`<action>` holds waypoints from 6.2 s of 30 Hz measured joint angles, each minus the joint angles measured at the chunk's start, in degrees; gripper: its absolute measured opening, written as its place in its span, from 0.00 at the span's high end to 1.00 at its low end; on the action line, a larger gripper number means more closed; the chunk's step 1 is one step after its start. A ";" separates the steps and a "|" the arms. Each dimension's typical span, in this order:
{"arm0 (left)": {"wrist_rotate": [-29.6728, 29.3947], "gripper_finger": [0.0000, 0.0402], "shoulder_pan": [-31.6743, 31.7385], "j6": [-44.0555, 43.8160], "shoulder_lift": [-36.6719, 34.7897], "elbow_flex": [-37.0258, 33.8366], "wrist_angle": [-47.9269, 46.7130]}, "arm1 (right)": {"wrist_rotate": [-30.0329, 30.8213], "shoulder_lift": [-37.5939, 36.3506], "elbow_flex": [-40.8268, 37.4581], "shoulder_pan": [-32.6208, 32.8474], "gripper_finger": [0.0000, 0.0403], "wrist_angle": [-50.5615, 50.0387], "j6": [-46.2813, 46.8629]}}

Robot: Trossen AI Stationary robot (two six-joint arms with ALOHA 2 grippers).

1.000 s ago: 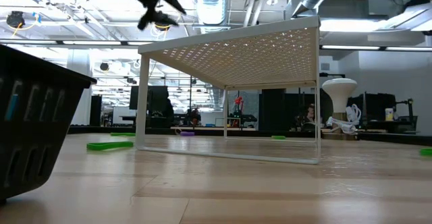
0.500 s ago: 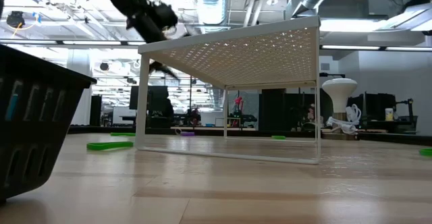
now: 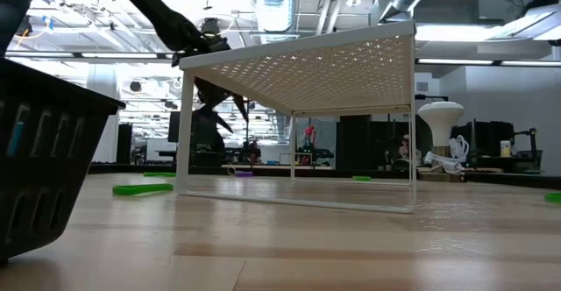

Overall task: Pick & Place Office Desk Supplies
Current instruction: Put the purple spring keychain into the yellow bin

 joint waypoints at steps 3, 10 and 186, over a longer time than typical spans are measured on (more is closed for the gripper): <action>0.30 0.51 1.07 3.15 -0.26 0.00 -0.14 | 0.05 -0.22 0.03 0.00 0.56 0.95 0.00; 0.26 0.52 2.86 2.31 -0.92 -0.02 3.80 | 0.23 -0.16 0.02 -0.02 0.56 0.72 -0.02; -11.57 0.99 -2.17 -36.82 11.98 -0.57 2.60 | 1.93 -0.31 0.02 -1.22 0.56 1.24 4.63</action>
